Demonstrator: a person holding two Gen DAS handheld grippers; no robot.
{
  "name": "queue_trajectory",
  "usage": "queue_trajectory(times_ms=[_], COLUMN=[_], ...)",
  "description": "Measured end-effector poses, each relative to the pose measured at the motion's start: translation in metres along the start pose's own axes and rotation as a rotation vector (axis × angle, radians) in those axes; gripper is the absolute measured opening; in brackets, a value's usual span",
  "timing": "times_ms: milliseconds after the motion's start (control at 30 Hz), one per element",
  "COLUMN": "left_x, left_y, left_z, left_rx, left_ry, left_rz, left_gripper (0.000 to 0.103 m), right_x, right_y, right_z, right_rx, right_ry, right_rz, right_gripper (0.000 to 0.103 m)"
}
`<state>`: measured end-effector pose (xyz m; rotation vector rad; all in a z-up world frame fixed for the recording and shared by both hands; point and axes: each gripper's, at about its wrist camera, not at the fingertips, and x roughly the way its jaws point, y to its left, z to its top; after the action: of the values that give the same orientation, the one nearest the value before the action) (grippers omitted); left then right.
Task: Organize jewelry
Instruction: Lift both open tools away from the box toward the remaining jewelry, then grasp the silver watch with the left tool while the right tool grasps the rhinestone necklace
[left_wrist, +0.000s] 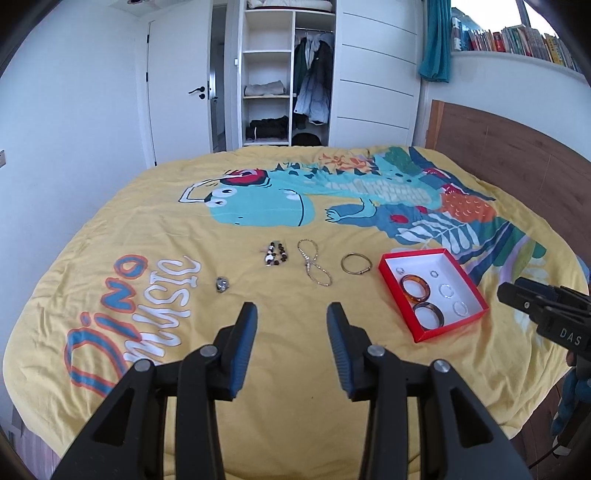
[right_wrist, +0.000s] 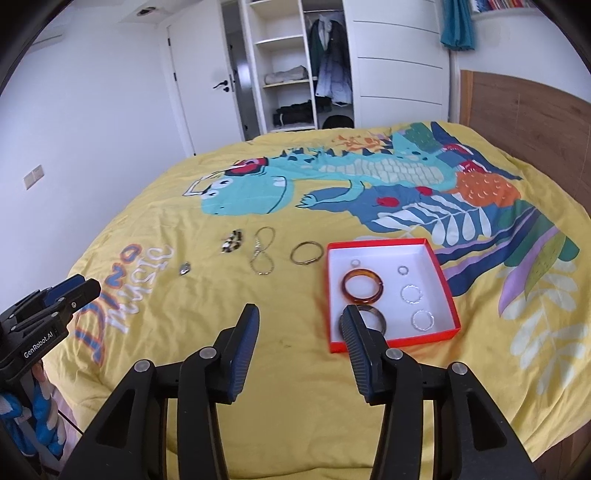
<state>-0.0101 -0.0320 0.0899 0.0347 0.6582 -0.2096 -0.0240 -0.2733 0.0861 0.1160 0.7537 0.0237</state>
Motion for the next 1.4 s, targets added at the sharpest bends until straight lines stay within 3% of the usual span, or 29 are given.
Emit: queue_trajectory(times_ms=[267, 600, 1033, 1133, 1233, 1400], left_x=[-0.007, 0.027, 0.137, 0.166, 0.193, 0.244], left_y=[0.012, 0.030, 0.081, 0.098, 0.116, 0.141], left_z=[-0.004, -0.006, -0.043, -0.042, -0.032, -0.011], left_rx=[-0.017, -0.048, -0.183, -0.239, -0.287, -0.336], left_ry=[-0.019, 0.018, 0.196, 0.210, 0.197, 0.183], left_rz=[0.001, 0.009, 0.080, 0.091, 0.110, 0.132], left_gripper=[0.038, 0.038, 0.038, 0.038, 0.052, 0.052], right_x=[-0.001, 0.034, 0.139, 0.175, 0.204, 0.252], right_y=[0.027, 0.048, 0.060, 0.060, 0.060, 0.062], right_z=[0.001, 0.004, 0.012, 0.018, 0.026, 0.043], right_rx=[-0.043, -0.068, -0.083, -0.078, -0.072, -0.073], right_ry=[0.000, 0.045, 0.135, 0.154, 0.165, 0.161], right_rz=[0.005, 0.024, 0.121, 0.138, 0.147, 0.162], right_gripper=[0.048, 0.050, 0.051, 0.051, 0.051, 0.051])
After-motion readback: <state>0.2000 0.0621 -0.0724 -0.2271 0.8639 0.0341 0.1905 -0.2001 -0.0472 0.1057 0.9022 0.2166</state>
